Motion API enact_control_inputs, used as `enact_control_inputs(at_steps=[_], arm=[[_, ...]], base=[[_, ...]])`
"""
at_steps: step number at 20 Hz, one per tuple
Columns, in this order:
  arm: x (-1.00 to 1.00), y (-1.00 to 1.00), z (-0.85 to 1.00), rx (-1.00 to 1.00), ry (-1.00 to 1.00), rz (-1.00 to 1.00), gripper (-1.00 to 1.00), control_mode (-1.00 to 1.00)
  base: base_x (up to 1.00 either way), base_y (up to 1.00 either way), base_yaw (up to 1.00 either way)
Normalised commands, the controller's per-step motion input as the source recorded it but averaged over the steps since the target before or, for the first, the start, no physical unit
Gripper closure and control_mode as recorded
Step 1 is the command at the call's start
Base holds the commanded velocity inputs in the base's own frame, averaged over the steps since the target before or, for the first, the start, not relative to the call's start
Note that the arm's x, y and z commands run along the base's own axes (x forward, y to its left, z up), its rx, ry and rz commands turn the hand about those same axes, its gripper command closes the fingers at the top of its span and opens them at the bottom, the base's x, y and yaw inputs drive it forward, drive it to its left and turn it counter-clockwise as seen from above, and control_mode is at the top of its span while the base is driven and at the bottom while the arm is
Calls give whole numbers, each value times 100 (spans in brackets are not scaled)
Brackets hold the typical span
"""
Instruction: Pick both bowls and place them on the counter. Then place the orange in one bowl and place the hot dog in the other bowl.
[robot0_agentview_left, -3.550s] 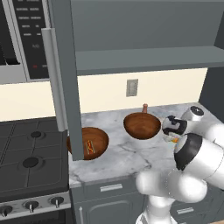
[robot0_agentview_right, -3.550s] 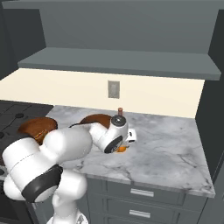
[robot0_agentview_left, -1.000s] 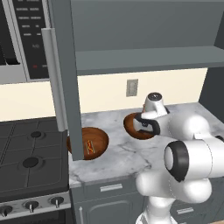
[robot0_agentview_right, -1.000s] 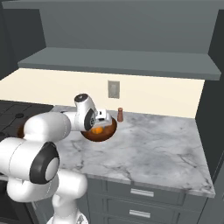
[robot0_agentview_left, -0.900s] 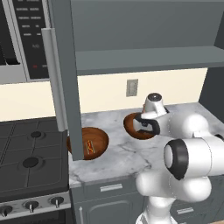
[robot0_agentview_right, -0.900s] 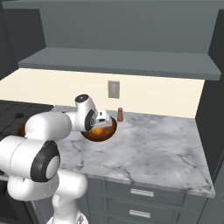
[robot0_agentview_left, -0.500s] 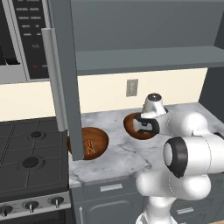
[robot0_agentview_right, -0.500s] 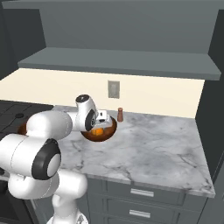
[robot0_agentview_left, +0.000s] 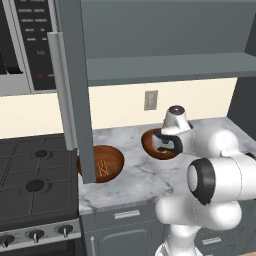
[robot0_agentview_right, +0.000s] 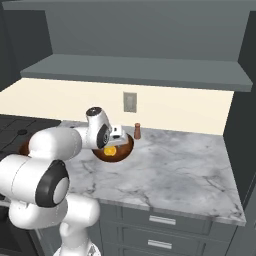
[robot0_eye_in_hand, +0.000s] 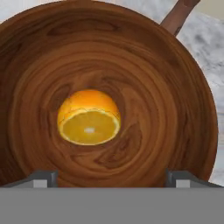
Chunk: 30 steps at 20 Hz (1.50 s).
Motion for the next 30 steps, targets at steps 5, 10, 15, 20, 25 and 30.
enact_control_inputs(at_steps=[5,10,15,20,25,30], arm=[[-28,0,38,0,-3,0,-100,-100],[-56,1,42,0,-8,0,-100,-100],[-76,0,36,0,-9,0,-100,-100],[-87,4,27,0,-8,0,-100,-100],[-84,8,31,0,-9,0,-100,-100],[-78,16,38,0,-13,0,-100,-100]], base=[[0,0,0],[0,0,0],[0,0,0],[0,0,0],[0,0,0],[0,0,0]])
